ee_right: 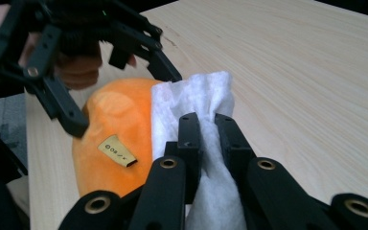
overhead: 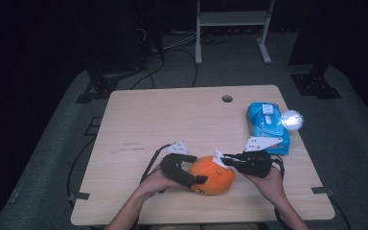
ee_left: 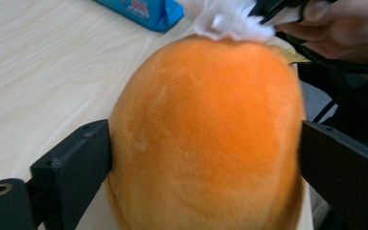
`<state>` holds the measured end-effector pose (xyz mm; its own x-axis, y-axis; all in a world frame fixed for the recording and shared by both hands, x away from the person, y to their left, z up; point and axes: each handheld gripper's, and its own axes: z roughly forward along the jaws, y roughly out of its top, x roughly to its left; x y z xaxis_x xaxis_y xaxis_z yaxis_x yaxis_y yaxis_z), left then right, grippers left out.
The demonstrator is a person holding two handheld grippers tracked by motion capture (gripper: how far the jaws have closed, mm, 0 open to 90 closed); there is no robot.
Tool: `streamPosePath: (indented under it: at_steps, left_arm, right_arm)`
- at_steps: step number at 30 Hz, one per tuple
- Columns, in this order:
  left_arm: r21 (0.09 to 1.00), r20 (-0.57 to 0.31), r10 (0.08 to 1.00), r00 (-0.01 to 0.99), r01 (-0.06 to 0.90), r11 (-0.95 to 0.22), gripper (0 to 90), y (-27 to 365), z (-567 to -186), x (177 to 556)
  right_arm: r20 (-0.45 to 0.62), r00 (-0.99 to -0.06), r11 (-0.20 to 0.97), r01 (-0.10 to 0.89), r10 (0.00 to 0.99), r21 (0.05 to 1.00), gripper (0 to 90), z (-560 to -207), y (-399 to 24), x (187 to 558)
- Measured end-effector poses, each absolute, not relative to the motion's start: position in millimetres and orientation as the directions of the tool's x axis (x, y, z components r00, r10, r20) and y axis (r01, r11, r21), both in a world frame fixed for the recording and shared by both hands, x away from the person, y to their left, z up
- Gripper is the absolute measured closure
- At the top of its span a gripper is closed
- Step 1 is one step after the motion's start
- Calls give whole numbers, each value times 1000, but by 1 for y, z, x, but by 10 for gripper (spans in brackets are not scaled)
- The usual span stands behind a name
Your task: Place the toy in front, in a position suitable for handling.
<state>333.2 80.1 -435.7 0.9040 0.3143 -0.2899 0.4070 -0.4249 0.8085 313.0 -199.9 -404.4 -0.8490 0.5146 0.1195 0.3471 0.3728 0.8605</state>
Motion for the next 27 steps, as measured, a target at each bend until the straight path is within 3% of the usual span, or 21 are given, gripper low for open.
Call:
streamPosePath:
  at_steps: [2, 7, 10, 15, 20, 24, 27]
  left_arm:
    - [808, -287, 309, 907, 402, -431, 81, 80, -435, 333]
    - [844, -295, 285, 912, 388, -370, 320, 84, -435, 332]
    - [895, -246, 268, 931, 325, -305, 355, 84, -422, 335]
    - [932, -56, 272, 961, 148, -331, 367, 78, -401, 352]
    - [943, 78, 266, 961, 16, -333, 371, 73, -396, 380]
    - [929, 20, 256, 966, 77, -362, 349, 72, -415, 395]
    - [903, -51, 256, 965, 154, -402, 202, 74, -432, 395]
  right_arm:
    - [125, -849, 371, 351, 514, 860, 813, -404, -199, 312]
    - [160, -841, 347, 377, 517, 859, 813, -405, -201, 315]
    - [159, -837, 328, 371, 524, 869, 814, -398, -204, 315]
    - [103, -822, 305, 320, 560, 897, 815, -379, -207, 325]
    - [79, -797, 296, 312, 599, 903, 816, -369, -208, 349]
    - [114, -781, 293, 360, 614, 886, 817, -383, -209, 370]
    - [134, -789, 336, 400, 599, 852, 818, -405, -202, 371]
